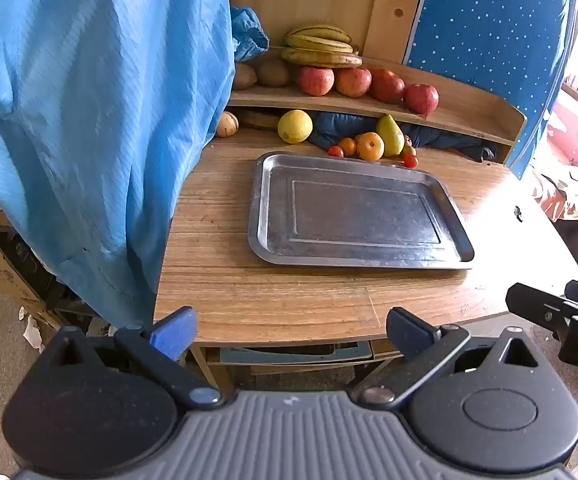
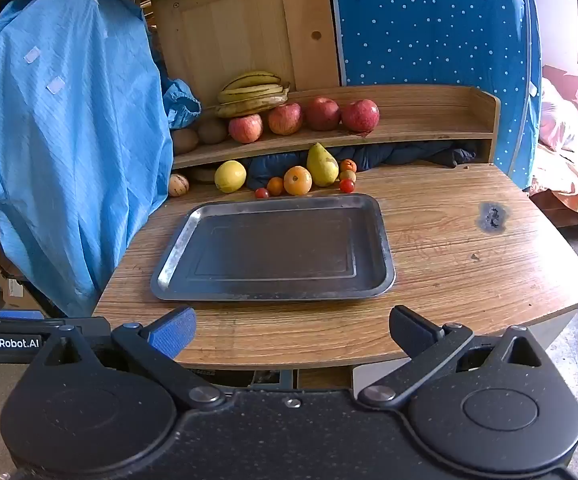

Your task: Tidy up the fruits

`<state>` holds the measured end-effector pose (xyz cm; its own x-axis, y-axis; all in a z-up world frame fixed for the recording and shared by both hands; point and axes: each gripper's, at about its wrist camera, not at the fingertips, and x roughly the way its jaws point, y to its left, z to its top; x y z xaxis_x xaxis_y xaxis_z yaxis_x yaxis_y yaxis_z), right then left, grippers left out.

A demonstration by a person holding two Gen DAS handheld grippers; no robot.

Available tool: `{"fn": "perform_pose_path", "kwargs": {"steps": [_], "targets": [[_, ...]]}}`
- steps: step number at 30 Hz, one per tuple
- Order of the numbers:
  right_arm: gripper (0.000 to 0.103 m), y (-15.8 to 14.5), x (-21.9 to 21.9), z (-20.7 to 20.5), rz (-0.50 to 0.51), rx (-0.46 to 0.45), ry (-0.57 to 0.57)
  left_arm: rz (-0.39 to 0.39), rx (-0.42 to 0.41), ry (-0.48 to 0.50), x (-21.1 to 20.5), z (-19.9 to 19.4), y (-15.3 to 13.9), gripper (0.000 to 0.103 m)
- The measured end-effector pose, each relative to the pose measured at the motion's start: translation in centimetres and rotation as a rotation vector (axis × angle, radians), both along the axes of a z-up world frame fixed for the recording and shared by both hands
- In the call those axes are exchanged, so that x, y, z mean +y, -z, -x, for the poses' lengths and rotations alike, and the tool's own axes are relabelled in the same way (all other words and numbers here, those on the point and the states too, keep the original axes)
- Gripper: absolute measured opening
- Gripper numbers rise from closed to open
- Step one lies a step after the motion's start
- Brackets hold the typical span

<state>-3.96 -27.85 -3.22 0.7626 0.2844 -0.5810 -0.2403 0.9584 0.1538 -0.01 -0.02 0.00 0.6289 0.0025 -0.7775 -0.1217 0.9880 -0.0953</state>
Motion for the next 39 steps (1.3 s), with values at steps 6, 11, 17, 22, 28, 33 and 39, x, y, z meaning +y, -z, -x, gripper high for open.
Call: {"fn": "perform_pose_path", "kwargs": {"steps": [6,11,17,22,28,33,39], "targets": [[0.102,0.0,-0.1,-0.2,-0.004,0.000,0.007,-0.001,0.004,0.002,-0.2,-0.3,0.2,0.102],[0.102,0.2,-0.4,-0.3,-0.005,0.004,0.012,-0.001,0.004,0.003,-0.1,-0.3,0.9,0.102],[0.102,0.2,-0.4,-0.5,-0.008,0.011,0.018,-0.002,0.011,0.003,-0.3,-0.1,0.6,0.102],[0.102,0.3,-0.3,-0.6,-0.008,0.013,0.021,-0.005,0.020,0.002,-0.6,-0.2,1.0,0.102],[0.102,0.6,-0.6,-0.8,-0.008,0.021,0.024,0.001,0.038,-0.006,-0.3,-0.5,1.2,0.102],[0.102,0.7,-0.4,-1.2,-0.013,0.033,0.028,0.000,0.044,-0.004,-0.1,-0.8,1.2,0.102],[0.102,0.7,-0.4,-1.5,-0.014,0.036,0.033,-0.002,0.054,-0.003,-0.1,-1.3,1.2,0.102]]}}
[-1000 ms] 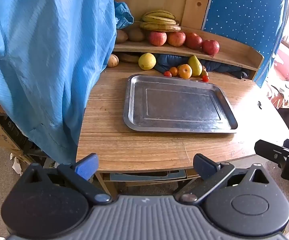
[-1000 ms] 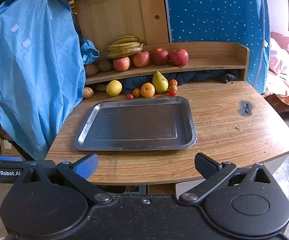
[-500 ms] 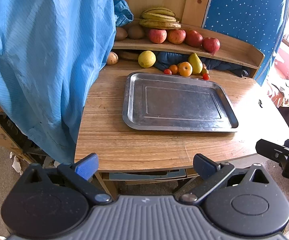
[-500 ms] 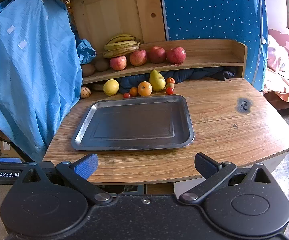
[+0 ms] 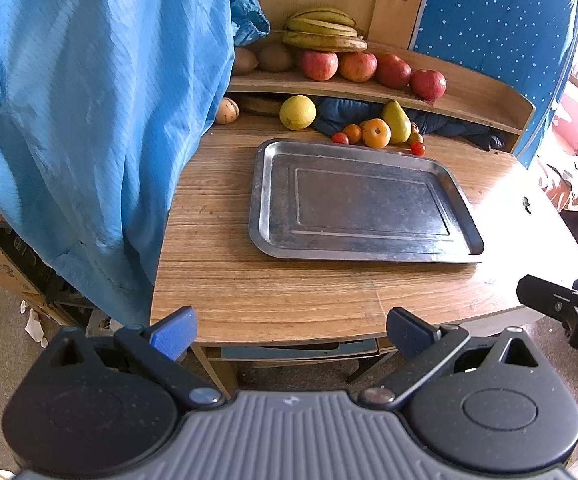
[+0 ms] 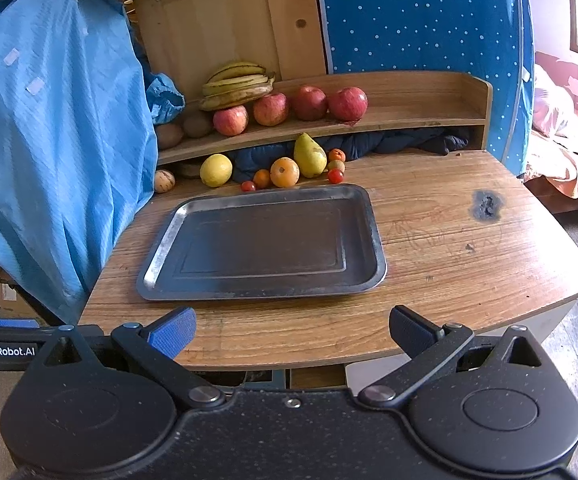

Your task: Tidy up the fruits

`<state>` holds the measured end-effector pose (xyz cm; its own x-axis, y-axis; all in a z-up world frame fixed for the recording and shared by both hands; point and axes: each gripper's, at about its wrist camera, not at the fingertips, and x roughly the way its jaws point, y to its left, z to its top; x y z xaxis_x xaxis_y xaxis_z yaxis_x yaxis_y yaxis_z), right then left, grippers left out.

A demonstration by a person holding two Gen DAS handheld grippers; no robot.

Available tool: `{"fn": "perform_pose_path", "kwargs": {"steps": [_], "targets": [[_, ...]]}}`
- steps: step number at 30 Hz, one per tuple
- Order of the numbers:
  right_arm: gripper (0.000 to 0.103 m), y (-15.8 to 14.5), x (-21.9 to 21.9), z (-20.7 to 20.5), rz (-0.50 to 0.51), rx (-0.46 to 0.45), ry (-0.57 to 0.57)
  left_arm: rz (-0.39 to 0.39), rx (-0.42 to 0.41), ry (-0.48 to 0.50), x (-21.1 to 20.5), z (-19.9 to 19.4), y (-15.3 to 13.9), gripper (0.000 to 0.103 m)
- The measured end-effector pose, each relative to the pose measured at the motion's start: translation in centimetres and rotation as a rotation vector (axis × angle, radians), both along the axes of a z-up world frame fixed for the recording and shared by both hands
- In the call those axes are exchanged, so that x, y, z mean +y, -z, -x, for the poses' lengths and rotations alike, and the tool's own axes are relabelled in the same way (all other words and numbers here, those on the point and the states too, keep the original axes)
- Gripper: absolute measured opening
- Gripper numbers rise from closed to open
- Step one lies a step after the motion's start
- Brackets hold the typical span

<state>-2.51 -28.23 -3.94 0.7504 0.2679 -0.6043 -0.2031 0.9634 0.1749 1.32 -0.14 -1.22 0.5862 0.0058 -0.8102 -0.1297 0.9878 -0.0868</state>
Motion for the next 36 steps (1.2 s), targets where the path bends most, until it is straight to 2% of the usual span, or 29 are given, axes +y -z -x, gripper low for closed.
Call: {"fn": "perform_pose_path", "kwargs": {"steps": [20,36], "targets": [[0.102,0.5,0.2,-1.3,0.006,0.035,0.008,0.013,0.039,-0.011,0.8,-1.2,1.0,0.102],[0.102,1.9,0.0,-2.9,0.012,0.095,0.012,0.007,0.115,-0.024,0.6,-2.8,2.7,0.102]]}}
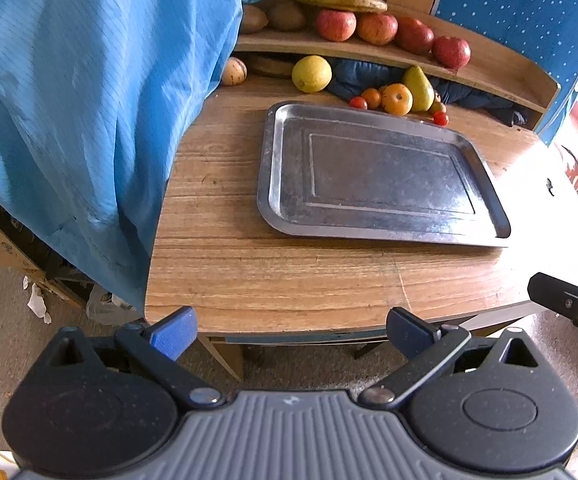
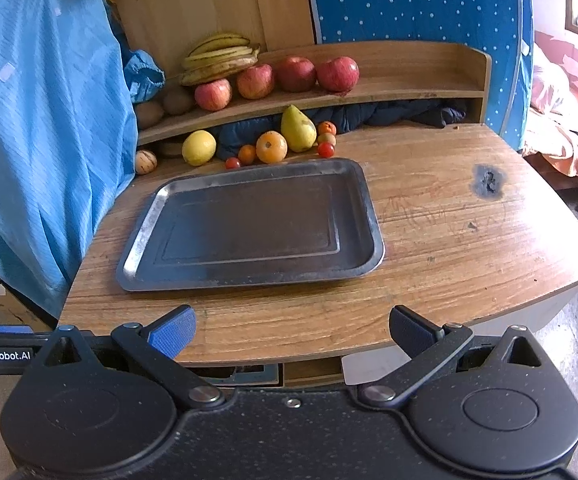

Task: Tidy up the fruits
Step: 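Move both tools over the tray toward the fruit under the shelf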

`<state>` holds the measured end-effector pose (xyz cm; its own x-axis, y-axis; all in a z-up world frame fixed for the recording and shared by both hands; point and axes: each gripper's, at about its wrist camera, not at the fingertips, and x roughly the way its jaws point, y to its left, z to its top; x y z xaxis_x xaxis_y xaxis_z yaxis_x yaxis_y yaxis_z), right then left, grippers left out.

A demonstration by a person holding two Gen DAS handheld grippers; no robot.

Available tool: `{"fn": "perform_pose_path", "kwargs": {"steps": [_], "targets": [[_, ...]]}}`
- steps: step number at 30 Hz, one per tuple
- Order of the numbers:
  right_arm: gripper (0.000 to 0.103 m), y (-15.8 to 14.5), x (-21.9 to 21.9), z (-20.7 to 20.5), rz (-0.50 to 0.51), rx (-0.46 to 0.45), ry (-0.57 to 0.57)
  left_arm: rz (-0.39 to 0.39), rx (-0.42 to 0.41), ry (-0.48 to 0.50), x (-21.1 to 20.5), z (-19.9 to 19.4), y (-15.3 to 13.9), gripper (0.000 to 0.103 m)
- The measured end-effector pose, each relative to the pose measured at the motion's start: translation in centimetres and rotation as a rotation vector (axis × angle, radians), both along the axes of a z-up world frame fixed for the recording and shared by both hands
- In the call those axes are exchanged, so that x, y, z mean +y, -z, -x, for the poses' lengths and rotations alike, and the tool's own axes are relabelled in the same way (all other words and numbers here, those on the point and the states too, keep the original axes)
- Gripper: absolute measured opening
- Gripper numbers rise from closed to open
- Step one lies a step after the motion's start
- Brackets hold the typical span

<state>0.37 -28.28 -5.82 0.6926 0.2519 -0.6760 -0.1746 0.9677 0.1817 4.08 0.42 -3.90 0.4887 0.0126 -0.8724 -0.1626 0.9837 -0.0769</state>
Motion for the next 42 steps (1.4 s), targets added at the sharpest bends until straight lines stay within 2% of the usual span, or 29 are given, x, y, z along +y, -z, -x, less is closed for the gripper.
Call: {"fn": "perform_pose_path", "kwargs": {"steps": [8,20,26,36,42], "targets": [[0.102,1.1,-0.3,-1.7,0.006,0.044,-0.012,0.002,0.045,-0.012,-0.6,-1.9,1.2,0.102],[0.102,2.4,-1.8,-6.3,0.007,0.104,-0.062,-0.002,0.075,-0.069,-2.8,-5.6,2.1,0.102],[0.102,2.1,-3.0,-9.0,-0.006,0.098,-0.122,-0.009,0.129,-0.160,-3.3,-7.9,2.5,0.102],[0.102,1.7,-5.5,-13.6,0.026,0.084,-0.206,-0.026,0.103,-0.293,-4.1,-10.7,1.5,0.102],[0.102,1.7,-6.4,-15.7,0.022,0.072,-0.225,-0.074,0.108,-0.359,-3.5,-11.5,0.8,0.102]]}}
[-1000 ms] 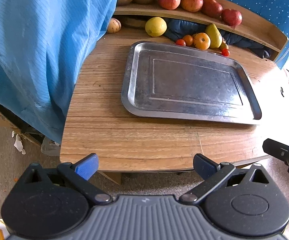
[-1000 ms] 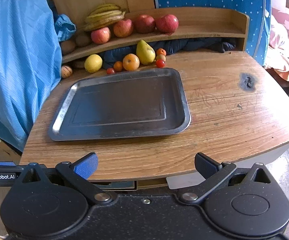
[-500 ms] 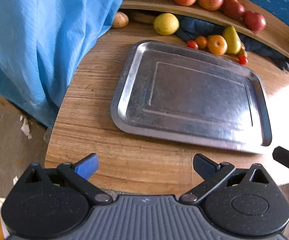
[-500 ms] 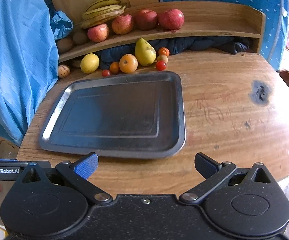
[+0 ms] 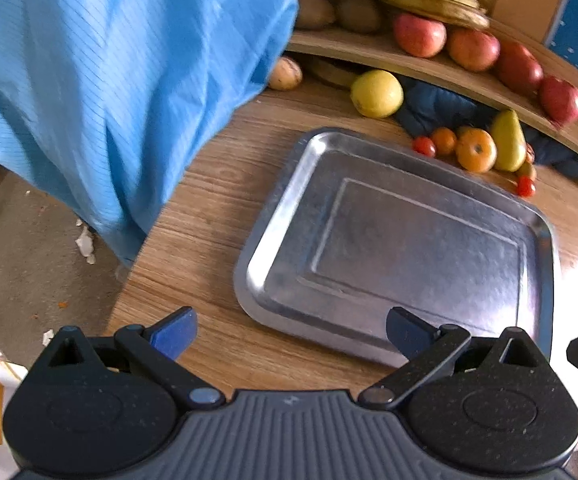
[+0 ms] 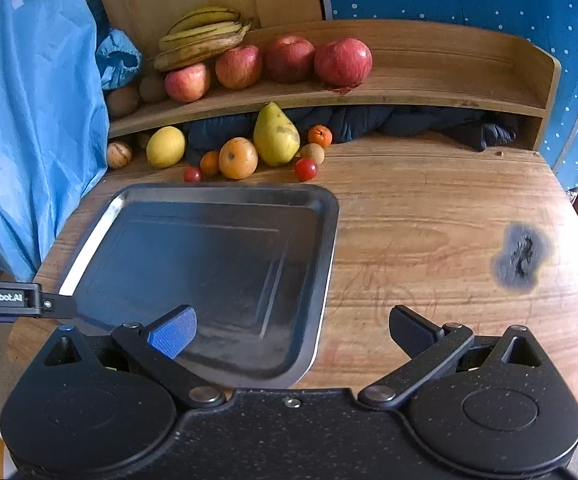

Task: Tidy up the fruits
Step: 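Move both tools over the tray toward the fruit under the shelf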

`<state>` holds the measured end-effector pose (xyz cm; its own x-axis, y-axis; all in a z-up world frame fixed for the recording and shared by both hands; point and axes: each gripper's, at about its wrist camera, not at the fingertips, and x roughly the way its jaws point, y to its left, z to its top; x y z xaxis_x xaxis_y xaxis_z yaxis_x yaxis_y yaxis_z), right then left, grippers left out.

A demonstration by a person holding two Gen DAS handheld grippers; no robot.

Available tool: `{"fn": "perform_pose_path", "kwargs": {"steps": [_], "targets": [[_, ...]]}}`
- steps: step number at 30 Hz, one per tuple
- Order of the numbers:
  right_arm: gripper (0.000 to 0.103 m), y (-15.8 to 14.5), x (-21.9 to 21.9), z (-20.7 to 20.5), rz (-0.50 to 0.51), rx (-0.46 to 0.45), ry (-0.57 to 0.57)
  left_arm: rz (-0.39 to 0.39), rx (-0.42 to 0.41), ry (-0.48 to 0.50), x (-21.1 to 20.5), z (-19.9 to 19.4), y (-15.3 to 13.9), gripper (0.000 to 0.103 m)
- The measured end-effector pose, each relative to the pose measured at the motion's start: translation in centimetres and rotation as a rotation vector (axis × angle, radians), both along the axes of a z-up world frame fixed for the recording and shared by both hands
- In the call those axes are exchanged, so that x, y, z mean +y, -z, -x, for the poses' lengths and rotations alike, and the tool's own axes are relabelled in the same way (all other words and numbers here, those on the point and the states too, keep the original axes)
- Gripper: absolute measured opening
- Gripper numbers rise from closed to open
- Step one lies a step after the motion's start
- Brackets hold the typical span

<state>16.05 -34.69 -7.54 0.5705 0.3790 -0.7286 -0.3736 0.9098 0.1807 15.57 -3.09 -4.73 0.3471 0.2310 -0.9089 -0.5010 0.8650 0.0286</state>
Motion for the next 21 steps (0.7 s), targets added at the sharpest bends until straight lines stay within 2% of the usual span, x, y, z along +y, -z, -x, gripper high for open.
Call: {"fn": "perform_pose_path", "kwargs": {"steps": [9,14,21], "targets": [[0.102,0.5,1.3,-2.1,-0.034,0.027,-0.022,-0.058,0.014,-0.007,2.3,-2.3,-0.3,0.102],[0.102,0.4,2.4,-3.7,-0.058,0.020,-0.004,-0.062,-0.018,0.020,4.6,-5.1,-0.7,0.102],[0.102,0.1,4.7,-4.7,-0.076,0.006,0.025,-0.059,-0.090,0.113,6.8,-8.4,-0.8,0.102]]}}
